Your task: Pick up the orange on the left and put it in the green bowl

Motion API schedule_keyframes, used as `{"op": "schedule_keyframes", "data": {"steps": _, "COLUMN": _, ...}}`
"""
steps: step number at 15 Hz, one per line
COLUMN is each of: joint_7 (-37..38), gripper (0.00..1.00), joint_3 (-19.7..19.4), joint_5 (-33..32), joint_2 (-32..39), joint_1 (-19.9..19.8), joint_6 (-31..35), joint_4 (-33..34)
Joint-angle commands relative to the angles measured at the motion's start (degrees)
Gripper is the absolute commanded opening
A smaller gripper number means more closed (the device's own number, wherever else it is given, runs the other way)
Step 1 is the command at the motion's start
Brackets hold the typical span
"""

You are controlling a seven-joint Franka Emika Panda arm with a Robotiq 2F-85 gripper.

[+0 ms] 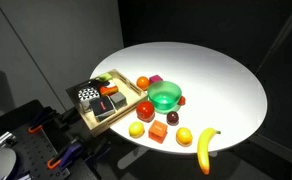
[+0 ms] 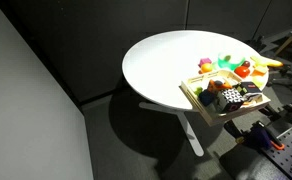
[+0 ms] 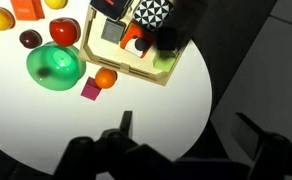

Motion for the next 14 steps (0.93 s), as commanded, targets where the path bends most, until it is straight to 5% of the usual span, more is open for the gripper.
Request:
{"op": "schedule_keyframes", "data": {"steps": 1, "joint_7": -0.2, "gripper": 1.0, "joint_3": 0.2, "joint_5": 0.2, "joint_2": 0.0, "joint_1": -0.3, "joint_6": -0.1, "joint_4": 0.1}}
{"op": "schedule_keyframes", "data": {"steps": 7, "joint_7": 0.7, "gripper": 1.0, "joint_3": 0.4, "joint_5": 0.4, "joint_2": 2.6, "joint_1": -0.5, "joint_6": 0.5, "joint_4": 1.5}}
{"op": "schedule_keyframes", "data": {"steps": 14, "joint_7": 2.7, "gripper": 1.0, "joint_3": 0.6, "joint_5": 1.0, "joint_2": 14.2, "joint_1": -0.7, "joint_6": 4.0, "joint_4": 7.7}}
